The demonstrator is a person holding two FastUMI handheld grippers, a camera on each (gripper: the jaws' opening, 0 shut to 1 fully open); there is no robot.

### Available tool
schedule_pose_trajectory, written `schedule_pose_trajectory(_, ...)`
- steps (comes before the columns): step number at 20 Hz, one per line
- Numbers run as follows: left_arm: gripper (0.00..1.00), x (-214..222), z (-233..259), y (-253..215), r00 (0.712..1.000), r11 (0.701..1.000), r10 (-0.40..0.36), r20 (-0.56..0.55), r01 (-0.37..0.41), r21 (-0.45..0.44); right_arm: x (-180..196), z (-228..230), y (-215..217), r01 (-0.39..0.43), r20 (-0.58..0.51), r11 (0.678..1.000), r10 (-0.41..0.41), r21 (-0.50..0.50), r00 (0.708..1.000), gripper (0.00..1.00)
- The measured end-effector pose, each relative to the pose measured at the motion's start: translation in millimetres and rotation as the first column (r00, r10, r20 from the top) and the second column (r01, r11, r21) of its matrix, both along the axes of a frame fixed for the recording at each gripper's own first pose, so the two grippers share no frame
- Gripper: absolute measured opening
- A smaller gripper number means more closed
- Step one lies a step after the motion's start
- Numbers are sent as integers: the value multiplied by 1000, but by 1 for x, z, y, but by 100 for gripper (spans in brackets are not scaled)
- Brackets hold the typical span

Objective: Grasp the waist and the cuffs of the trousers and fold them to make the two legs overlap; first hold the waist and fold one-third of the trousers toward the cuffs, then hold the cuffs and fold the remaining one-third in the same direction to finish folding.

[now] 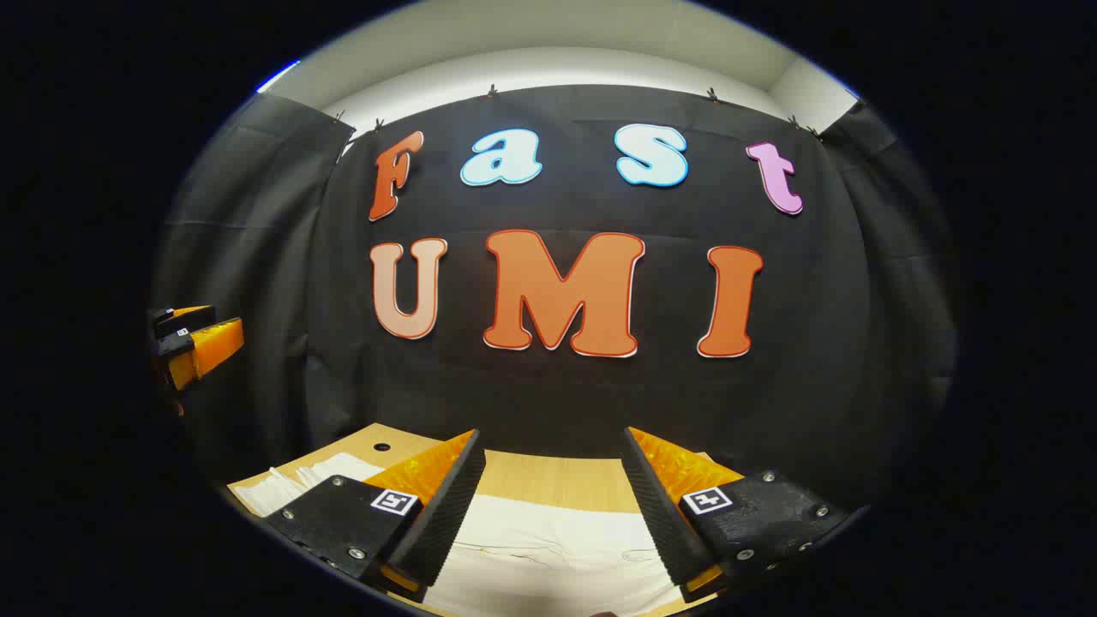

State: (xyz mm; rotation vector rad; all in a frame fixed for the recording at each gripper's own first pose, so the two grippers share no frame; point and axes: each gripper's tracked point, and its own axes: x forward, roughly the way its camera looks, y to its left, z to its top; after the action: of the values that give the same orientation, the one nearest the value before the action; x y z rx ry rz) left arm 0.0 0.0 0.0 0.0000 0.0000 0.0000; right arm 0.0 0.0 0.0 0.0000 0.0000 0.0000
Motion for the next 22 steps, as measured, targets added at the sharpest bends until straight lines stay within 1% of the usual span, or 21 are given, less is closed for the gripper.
schedule_pose_trajectory(5,100,9,-7,-15,1000,1000,-23,-19,22,-10,-8,-10,-35,62,-17,998,-62,-14,998,96)
schedule_pose_trajectory(10,99,14,-9,-23,1000,1000,-23,-22,23,9,-13,-25,-58,100,-49,995,-100,-8,994,96)
schedule_pose_trajectory(13,100,13,-10,-24,999,1000,-22,-27,22,5,-14,-37,-69,113,-82,994,-112,6,990,96)
schedule_pose_trajectory(17,100,18,-30,-18,996,1000,-1,-84,0,-1,-13,-62,-86,130,-164,991,-123,29,979,96)
schedule_pose_trajectory(21,99,14,-60,-9,981,997,47,-189,-58,-49,-14,-95,-107,158,-299,980,-115,124,947,96)
schedule_pose_trajectory(22,99,11,-68,-7,974,995,59,-217,-74,-63,-14,-106,-114,167,-337,975,-111,144,935,96)
